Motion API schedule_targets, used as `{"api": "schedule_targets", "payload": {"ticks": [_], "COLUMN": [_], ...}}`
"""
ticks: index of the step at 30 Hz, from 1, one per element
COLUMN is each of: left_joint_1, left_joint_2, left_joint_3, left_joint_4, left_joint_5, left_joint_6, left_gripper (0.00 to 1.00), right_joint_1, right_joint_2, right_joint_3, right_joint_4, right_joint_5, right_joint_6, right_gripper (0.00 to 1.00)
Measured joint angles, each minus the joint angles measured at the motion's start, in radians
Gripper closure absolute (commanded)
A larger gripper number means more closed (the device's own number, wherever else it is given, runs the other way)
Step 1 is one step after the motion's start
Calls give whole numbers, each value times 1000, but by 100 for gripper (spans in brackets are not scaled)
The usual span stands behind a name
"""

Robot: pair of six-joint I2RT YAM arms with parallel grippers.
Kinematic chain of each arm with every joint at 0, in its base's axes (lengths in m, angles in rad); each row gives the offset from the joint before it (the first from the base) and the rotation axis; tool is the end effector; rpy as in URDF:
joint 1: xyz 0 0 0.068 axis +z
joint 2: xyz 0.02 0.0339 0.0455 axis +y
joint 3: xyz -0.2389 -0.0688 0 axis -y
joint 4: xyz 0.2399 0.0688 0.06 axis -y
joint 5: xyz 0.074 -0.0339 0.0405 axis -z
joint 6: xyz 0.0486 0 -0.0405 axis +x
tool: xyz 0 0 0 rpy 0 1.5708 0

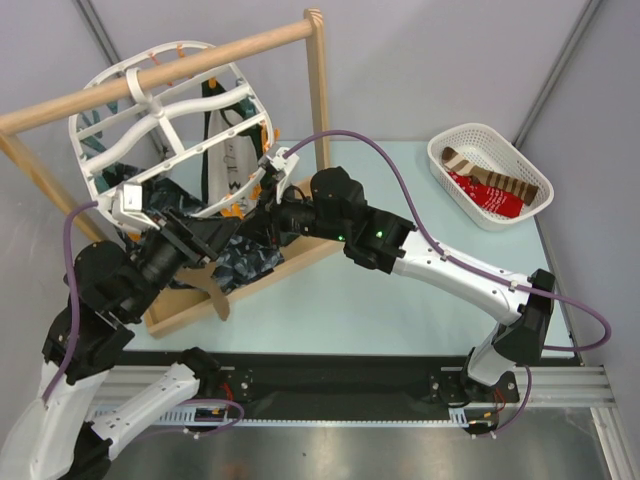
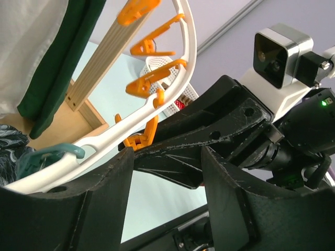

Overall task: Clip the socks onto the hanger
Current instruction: Open the clamp at the hanger.

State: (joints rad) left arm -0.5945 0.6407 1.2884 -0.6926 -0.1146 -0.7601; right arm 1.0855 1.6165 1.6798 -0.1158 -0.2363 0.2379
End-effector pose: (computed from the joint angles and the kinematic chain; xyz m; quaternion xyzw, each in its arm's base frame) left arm 0.0907 -0.0546 0.4434 -0.0991 0.7159 -0.4001 0.5636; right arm 0.1707 0.3482 0.4208 -0.3702 0.6233 0.4874 0.4867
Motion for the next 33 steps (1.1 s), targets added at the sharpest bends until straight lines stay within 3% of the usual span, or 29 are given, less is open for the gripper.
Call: {"api": "schedule_targets", "payload": {"ticks": [8, 15, 23, 33], "left_joint_1": [-1, -3, -3, -3], "left_joint_2": [0, -14, -31, -36], "left_joint_3": [-35, -38, -108, -164], "left_joint_4": [41, 32, 39, 162], "left_joint_5": [-35, -92, -157, -163], "left_joint_6": [-11, -21, -26, -35], "left_gripper": [47, 37, 35, 35], "right_joint_1": [0, 8, 10, 11], "right_joint_2": [0, 0, 0, 0], "right_joint_3": [0, 0, 4, 28], "right_joint_4": [-8, -6, -11, -38], "right_joint_5": [16, 30, 25, 24], "right_joint_6": [-2, -7, -6, -6], "right_gripper": [100, 100, 100, 100]}}
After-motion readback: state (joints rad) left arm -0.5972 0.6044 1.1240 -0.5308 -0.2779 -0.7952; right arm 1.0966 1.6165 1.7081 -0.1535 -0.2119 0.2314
